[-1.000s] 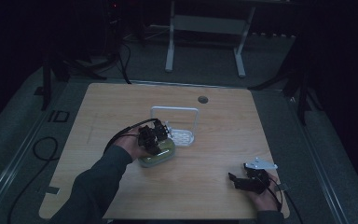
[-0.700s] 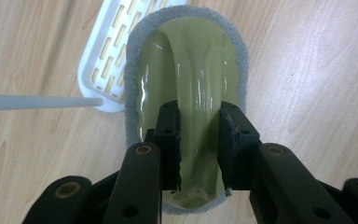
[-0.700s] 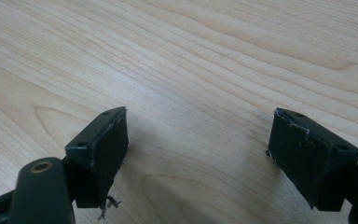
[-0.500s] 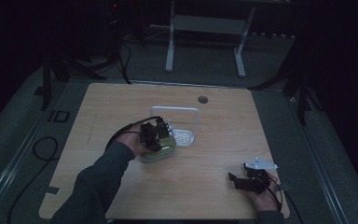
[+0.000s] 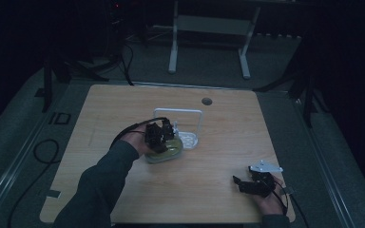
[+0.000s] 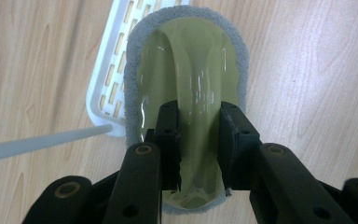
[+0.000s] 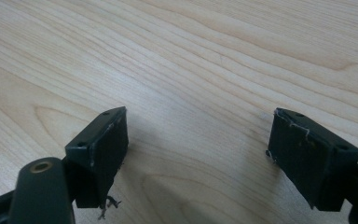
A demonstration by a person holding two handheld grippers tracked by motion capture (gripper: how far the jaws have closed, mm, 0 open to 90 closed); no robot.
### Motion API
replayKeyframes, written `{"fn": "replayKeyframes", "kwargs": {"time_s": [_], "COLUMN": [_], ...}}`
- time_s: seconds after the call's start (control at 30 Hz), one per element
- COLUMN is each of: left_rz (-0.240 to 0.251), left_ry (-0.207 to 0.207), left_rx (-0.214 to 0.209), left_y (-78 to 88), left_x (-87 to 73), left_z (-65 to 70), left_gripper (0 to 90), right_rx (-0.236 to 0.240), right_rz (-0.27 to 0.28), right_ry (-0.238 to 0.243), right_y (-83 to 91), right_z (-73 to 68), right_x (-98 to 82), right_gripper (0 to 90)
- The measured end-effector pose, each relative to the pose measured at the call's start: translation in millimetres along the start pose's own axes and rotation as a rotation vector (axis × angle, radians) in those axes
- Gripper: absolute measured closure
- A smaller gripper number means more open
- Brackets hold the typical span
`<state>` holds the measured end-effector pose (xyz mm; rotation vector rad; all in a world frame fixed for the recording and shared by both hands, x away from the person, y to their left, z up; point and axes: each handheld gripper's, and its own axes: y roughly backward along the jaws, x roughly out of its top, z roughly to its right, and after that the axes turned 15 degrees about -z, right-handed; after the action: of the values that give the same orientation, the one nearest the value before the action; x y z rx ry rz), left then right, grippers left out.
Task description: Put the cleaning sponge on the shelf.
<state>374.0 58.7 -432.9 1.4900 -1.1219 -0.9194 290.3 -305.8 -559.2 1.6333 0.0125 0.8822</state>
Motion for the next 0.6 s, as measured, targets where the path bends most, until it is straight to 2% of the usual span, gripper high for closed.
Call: {"fn": "replayKeyframes", "kwargs": {"time_s": [0.07,0.17,0.27,0.37,0.6], "left_rz": [0.000,0.014,0.015,0.018,0.005], "left_ry": [-0.007,-0.053,-0.068,-0.102,-0.112], "left_rx": [0.002,0.020,0.029,0.047,0.059], "left_y": [0.2,1.3,1.8,2.7,-1.1], "left_x": [0.5,1.8,3.0,5.6,7.3], "left_z": [-0.2,-0.9,-0.7,-1.0,-2.3], "left_gripper": [71.7,71.7,71.7,71.7,71.7], "right_rx": [0.000,0.001,0.001,0.001,0.001], "right_rz": [0.000,-0.001,0.000,-0.001,-0.001], "right_ry": [0.000,-0.002,-0.001,-0.001,-0.002], "right_y": [0.0,0.0,0.0,0.0,0.0], "right_z": [0.0,-0.1,-0.1,-0.1,-0.1], "right_x": [0.0,0.0,0.0,0.0,0.0], "right_gripper": [19.3,19.3,19.3,19.3,19.3]}}
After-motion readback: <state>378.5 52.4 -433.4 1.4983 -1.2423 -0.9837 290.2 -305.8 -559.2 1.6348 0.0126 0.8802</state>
